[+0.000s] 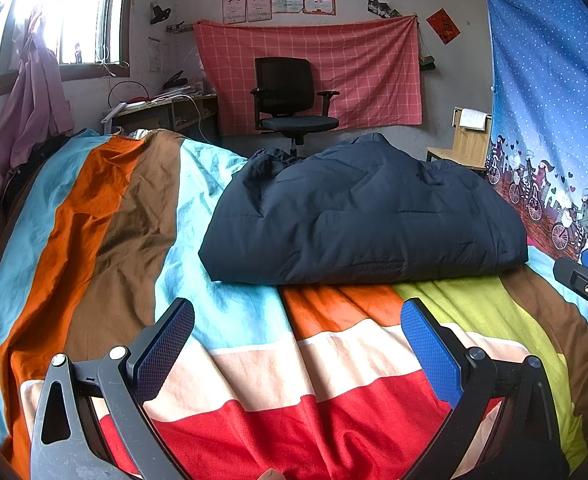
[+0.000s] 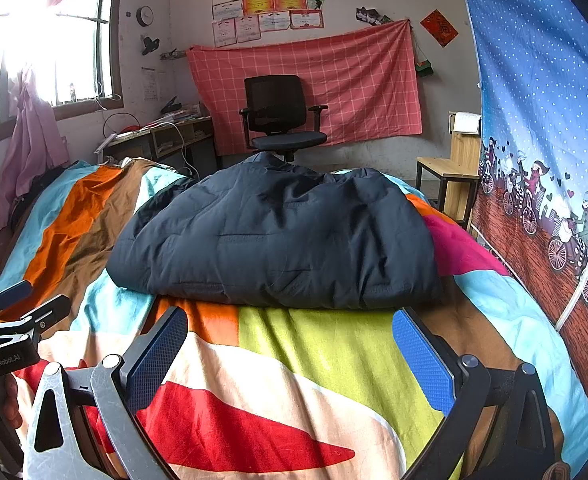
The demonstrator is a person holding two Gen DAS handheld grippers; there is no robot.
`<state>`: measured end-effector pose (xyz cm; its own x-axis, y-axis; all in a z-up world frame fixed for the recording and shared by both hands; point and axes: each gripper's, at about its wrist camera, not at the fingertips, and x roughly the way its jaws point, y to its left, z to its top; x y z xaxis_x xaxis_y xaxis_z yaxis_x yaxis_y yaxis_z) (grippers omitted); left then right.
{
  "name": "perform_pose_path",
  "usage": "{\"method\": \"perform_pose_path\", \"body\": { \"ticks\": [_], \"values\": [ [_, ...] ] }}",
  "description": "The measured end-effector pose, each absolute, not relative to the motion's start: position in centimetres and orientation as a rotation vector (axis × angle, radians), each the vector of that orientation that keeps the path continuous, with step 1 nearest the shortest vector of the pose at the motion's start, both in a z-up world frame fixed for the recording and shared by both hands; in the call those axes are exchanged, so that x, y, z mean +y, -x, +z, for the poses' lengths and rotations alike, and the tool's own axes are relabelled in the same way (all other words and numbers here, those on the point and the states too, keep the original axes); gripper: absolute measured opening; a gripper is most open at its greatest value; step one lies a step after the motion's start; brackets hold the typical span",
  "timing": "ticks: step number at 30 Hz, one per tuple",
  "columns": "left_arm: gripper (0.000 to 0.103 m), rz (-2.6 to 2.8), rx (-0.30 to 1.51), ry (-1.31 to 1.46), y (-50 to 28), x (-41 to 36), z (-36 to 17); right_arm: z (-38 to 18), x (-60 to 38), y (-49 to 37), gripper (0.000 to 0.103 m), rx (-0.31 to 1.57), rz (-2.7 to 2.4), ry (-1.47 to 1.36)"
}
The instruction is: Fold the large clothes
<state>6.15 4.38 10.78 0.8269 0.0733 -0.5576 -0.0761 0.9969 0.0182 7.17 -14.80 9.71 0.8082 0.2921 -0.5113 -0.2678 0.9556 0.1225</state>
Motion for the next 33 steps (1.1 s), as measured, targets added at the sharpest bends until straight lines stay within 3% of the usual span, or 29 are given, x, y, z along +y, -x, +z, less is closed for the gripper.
{"method": "perform_pose_path", "body": {
  "ticks": [33],
  "values": [
    [0.101, 0.073, 0.594, 0.014, -6.18, 4.25, 10.79, 9.73, -15.0, -7.18, 0.103, 0.554, 0.3, -0.048]
  ]
}}
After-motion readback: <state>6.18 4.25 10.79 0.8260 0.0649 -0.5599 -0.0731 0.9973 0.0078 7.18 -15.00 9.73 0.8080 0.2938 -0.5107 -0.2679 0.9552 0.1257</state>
